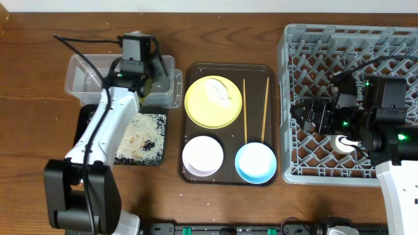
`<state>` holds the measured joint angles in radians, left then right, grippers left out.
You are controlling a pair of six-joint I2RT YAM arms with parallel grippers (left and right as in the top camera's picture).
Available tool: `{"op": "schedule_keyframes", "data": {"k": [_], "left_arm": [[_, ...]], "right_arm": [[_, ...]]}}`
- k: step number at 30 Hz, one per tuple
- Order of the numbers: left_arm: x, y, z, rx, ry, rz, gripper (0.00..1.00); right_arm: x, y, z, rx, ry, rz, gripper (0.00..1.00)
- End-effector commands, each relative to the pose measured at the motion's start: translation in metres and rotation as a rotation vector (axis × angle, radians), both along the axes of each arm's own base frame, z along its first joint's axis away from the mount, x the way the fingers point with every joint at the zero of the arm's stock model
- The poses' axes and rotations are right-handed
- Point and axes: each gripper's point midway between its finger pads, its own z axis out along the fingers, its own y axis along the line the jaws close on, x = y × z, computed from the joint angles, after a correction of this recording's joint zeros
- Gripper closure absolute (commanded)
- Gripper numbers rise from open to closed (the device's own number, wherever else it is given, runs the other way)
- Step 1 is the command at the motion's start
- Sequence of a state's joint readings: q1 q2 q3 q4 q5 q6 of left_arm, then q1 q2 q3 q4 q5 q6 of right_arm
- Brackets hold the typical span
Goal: Sort waste into correct bins and load items into the dishwasher rack
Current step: 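Pick the snack wrapper from yellow plate, drop into clear bin, then grasp the white tissue on the yellow plate with left gripper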
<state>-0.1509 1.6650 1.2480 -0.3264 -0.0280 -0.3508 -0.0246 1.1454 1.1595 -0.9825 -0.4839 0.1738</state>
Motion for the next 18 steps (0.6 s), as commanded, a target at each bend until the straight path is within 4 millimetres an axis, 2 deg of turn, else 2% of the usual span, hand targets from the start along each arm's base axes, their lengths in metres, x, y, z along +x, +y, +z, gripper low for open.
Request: {"op": "schedule_keyframes", "data": {"k": [1, 4, 8, 12, 16, 17, 18], "left_arm": [[-0.013, -0.070, 0.017, -0.114, -0.022, -0.202, 0.30], [-0.027, -0.116, 0.002, -0.048, 0.002, -0.350, 0.31], [-0.040, -0.150, -0.041, 0.100, 0.069, -0.429, 0.31], [-0.040, -0.163, -0.086, 0.167, 0.123, -0.444, 0.31], [-0.037, -0.164, -0.121, 0.182, 0.167, -0.444, 0.32], [-0.037, -0.163, -0.127, 0.184, 0.178, -0.443, 0.36], [-0.038, -0.163, -0.132, 0.187, 0.190, -0.443, 0.46]], "right_arm": [[0.001, 0.001, 0.003, -0.022, -0.016, 0.014, 0.11], [0.002, 0.001, 0.003, -0.021, -0.020, 0.014, 0.11], [0.001, 0.001, 0.003, -0.022, -0.019, 0.014, 0.11], [0.001, 0.001, 0.002, -0.021, -0.014, 0.014, 0.11], [-0.001, 0.001, 0.002, -0.021, -0.007, 0.014, 0.11], [-0.001, 0.001, 0.001, -0.021, -0.005, 0.014, 0.11], [-0.002, 0.001, 0.001, -0.021, -0.002, 0.014, 0.11]]}}
